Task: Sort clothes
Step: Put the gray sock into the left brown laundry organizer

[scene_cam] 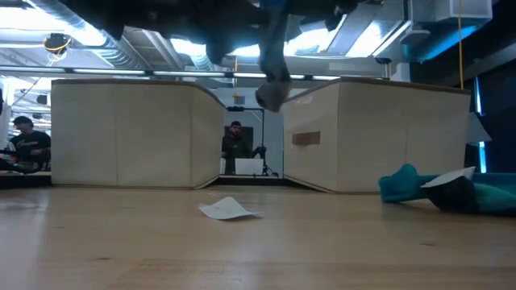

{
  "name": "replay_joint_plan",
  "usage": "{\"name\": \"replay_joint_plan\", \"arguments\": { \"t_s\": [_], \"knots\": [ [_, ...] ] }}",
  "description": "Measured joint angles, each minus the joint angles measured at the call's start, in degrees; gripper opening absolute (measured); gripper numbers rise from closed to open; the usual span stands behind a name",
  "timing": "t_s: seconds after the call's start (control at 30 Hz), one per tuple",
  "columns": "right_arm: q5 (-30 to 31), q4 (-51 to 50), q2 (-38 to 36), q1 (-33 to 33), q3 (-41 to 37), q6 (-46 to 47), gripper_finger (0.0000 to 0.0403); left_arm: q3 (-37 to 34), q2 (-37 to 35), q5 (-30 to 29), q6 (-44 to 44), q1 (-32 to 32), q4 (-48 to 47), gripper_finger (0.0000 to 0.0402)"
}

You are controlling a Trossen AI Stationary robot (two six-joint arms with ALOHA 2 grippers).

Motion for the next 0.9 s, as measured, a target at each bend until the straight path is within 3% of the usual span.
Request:
{"name": "replay_joint_plan", "arguments": {
  "t_s": [0.27,0.57,0.67,0.8,0.9],
  "knots": [
    [-1.8,8.1,3.5,-0.7,0.0,-4.1,0.0008,0.0,1.7,2.1,-1.0,-0.3,0.4,0.0181],
    [-2.2,12.6,3.5,-1.5,0.0,-1.4,0.0027,0.0,1.7,3.0,0.3,-0.2,0.2,0.0022],
    [-2.2,12.8,3.5,-1.5,0.0,-1.1,0.006,0.0,1.6,3.0,0.2,-0.2,-0.2,0.0011],
    [-2.2,12.4,3.2,-1.5,0.0,-1.4,0.0133,0.0,0.5,2.9,0.1,-0.2,-1.9,0.0012],
    [-2.1,9.5,0.4,-1.5,0.0,-1.7,0.0192,0.0,-2.9,-1.1,0.5,-0.2,-7.2,0.0005]
  ]
}}
